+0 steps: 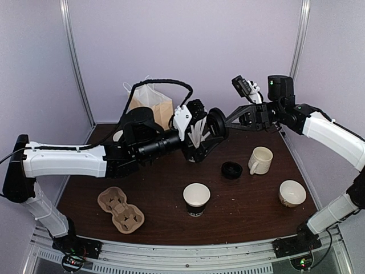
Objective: Pack the takeout coffee
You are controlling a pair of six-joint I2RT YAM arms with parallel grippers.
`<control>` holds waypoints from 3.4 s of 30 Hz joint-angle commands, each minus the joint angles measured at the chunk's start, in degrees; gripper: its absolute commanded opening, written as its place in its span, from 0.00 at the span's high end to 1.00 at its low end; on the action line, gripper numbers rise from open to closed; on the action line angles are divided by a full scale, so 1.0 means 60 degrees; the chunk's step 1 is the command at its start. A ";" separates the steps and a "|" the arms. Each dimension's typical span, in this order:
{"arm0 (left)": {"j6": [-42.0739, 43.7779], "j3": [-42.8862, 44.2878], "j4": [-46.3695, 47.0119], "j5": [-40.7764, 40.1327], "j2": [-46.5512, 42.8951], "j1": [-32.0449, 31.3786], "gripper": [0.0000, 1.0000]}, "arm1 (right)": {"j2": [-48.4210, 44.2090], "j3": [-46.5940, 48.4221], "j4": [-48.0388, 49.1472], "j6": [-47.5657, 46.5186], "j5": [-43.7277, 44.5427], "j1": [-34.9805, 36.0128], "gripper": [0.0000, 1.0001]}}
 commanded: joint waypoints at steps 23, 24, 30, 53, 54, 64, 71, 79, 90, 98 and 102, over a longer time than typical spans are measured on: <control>0.0206 0.0392 0.0202 -0.0537 0.0146 0.0067 0.22 | -0.0279 -0.0235 0.0242 -0.0022 0.0060 0.0075 0.77; 0.0202 0.0385 0.0113 -0.0534 0.0078 0.0079 0.22 | -0.0277 -0.0249 0.0251 -0.0035 0.0103 0.0060 0.73; -0.0137 0.0446 -0.1768 -0.0678 -0.0525 0.0079 0.26 | -0.0445 -0.0218 0.0026 -0.0170 0.0217 -0.0537 0.51; -0.1674 0.4631 -1.4032 -0.1346 0.1046 -0.1083 0.27 | -0.1744 -0.2411 -0.4741 -0.6436 0.8699 -0.1610 0.41; -0.1668 0.4758 -1.4147 -0.1340 0.1232 -0.1090 0.27 | -0.1776 -0.2638 -0.4609 -0.6507 0.8533 -0.1616 0.40; -0.1392 0.6273 -1.5339 -0.1716 0.2906 -0.1091 0.25 | -0.1930 -0.3621 -0.3546 -0.6215 0.9447 -0.1716 0.34; -0.1255 0.7025 -1.5682 -0.1723 0.3679 -0.1072 0.23 | -0.1890 -0.3728 -0.3497 -0.6479 0.9581 -0.1732 0.33; -0.1050 0.7474 -1.6098 -0.1763 0.4250 -0.0986 0.23 | -0.1866 -0.3766 -0.3555 -0.6594 0.9439 -0.1734 0.34; -0.0896 0.7615 -1.6001 -0.1659 0.4541 -0.0913 0.22 | -0.1709 -0.3725 -0.3614 -0.6682 0.9319 -0.1736 0.34; -0.0822 0.7778 -1.6006 -0.1349 0.4827 -0.0915 0.21 | -0.1582 -0.3674 -0.3723 -0.6732 0.9209 -0.1736 0.34; -0.0822 0.7796 -1.6004 -0.1344 0.4912 -0.0915 0.21 | -0.1571 -0.3667 -0.3739 -0.6761 0.9171 -0.1736 0.34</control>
